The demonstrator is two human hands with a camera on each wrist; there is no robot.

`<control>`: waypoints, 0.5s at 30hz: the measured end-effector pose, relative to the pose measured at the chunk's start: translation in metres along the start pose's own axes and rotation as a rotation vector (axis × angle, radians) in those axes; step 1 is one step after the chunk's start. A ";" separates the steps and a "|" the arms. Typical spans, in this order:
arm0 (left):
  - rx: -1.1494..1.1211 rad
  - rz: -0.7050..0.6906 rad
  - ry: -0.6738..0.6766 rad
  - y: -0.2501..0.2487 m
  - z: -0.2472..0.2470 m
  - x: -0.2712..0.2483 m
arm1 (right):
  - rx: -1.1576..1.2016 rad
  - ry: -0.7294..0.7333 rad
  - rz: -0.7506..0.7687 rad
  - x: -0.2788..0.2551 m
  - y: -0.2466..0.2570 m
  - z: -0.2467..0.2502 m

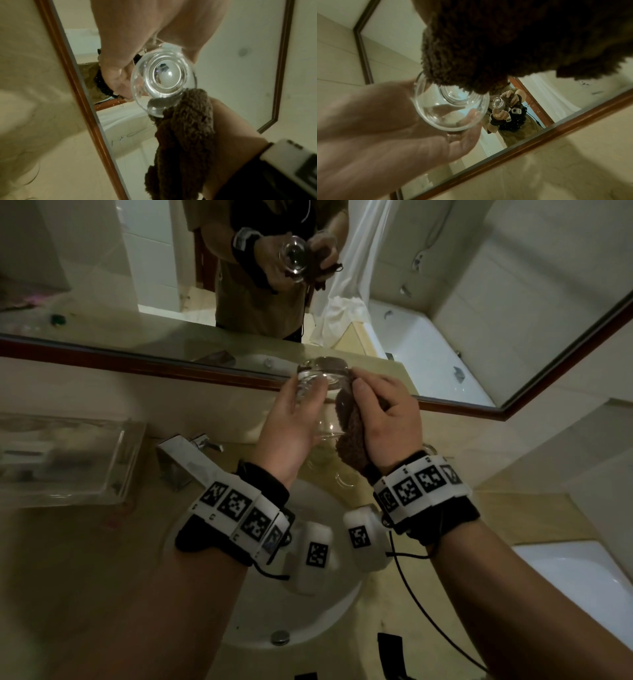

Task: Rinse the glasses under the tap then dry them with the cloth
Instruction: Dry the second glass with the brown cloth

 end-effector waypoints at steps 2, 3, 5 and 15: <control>0.032 -0.005 -0.022 -0.003 -0.001 0.002 | -0.044 0.006 0.024 0.000 0.001 0.001; 0.056 -0.010 -0.034 -0.004 -0.002 0.003 | -0.054 0.014 0.039 -0.001 0.003 0.000; 0.065 -0.041 -0.090 -0.007 -0.003 0.003 | -0.050 0.027 0.072 -0.004 0.007 0.000; -0.002 -0.075 -0.079 -0.014 -0.003 -0.002 | 0.080 0.018 -0.037 -0.006 0.004 -0.002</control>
Point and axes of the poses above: each hand's wrist, its own x-axis towards the middle knuckle, its own z-axis out of the back of the hand, y = z × x, the point moved 2 cm from there along x, towards the middle knuckle, and after that the axes turned 4 degrees about z, right-handed, at the moved point
